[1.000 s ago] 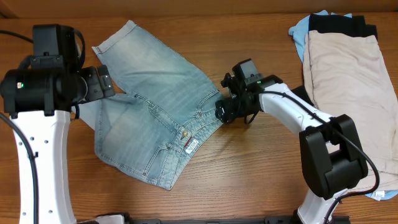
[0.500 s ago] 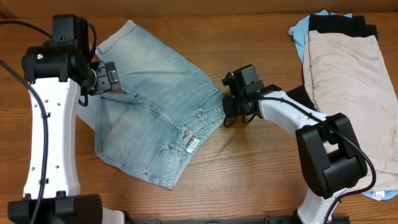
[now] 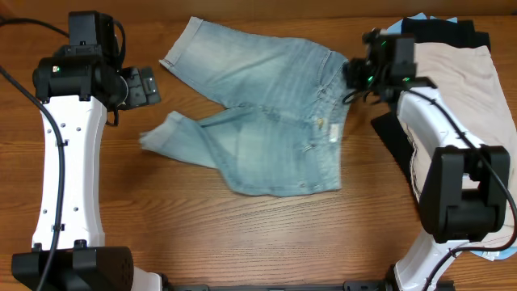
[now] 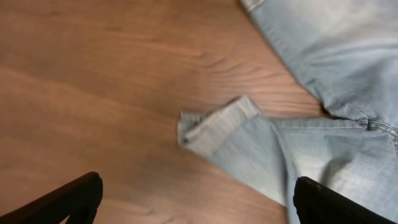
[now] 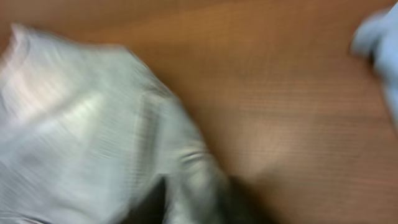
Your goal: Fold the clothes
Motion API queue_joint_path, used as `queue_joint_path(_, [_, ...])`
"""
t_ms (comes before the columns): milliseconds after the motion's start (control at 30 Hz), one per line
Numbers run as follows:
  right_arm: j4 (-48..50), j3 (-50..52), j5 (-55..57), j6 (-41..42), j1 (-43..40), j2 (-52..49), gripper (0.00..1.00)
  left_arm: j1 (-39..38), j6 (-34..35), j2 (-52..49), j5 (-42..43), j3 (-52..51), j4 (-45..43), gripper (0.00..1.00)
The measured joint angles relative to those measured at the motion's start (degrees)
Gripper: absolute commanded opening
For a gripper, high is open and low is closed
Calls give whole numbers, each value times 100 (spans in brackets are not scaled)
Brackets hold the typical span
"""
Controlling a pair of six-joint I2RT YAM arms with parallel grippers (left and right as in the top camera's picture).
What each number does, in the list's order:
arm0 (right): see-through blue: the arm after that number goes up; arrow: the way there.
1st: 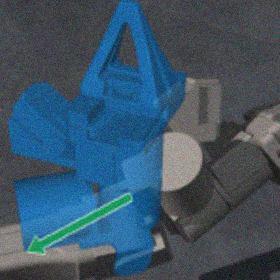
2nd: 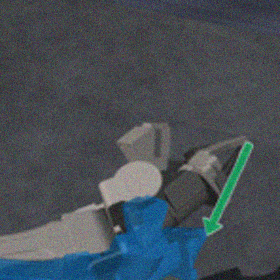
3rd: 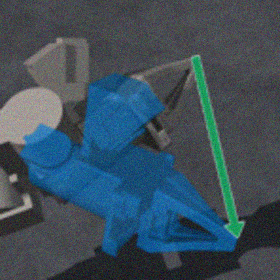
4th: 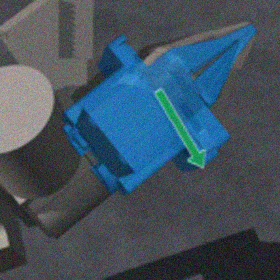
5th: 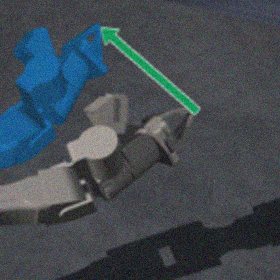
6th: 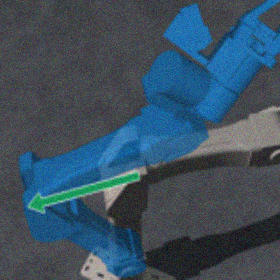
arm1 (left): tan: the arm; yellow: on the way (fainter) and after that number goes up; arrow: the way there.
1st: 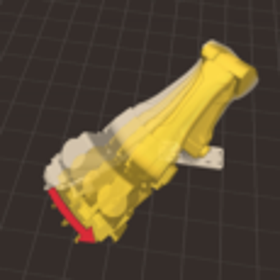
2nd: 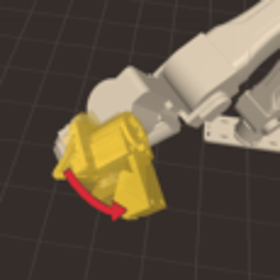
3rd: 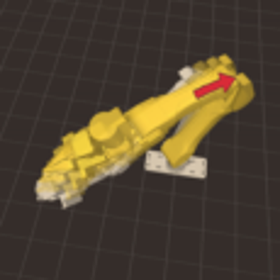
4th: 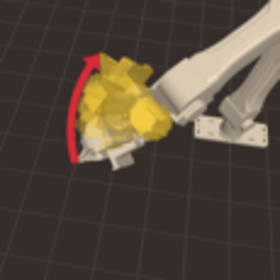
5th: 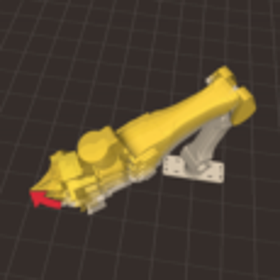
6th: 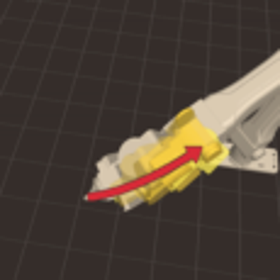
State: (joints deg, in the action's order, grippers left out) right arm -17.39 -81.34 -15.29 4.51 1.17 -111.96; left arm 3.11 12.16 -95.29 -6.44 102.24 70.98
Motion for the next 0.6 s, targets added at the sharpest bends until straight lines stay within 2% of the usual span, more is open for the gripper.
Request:
queue_joint_path(167, [-1480,-992,-402,-46,-63,0,100,-2,-424,-173,551,0,-284,100])
queue_joint_path(333, [-3047,-1823,-645,-247,-9,4,100,-81,-820,-774,1062,0,-553,100])
queue_joint_path(500, [-4065,-2048,-730,-367,20,15,100,-411,-1143,-1620,1322,0,-898,100])
queue_joint_path(600, [-4332,-2048,-728,-398,33,15,100,-658,-1349,-2135,1434,-15,-1014,100])
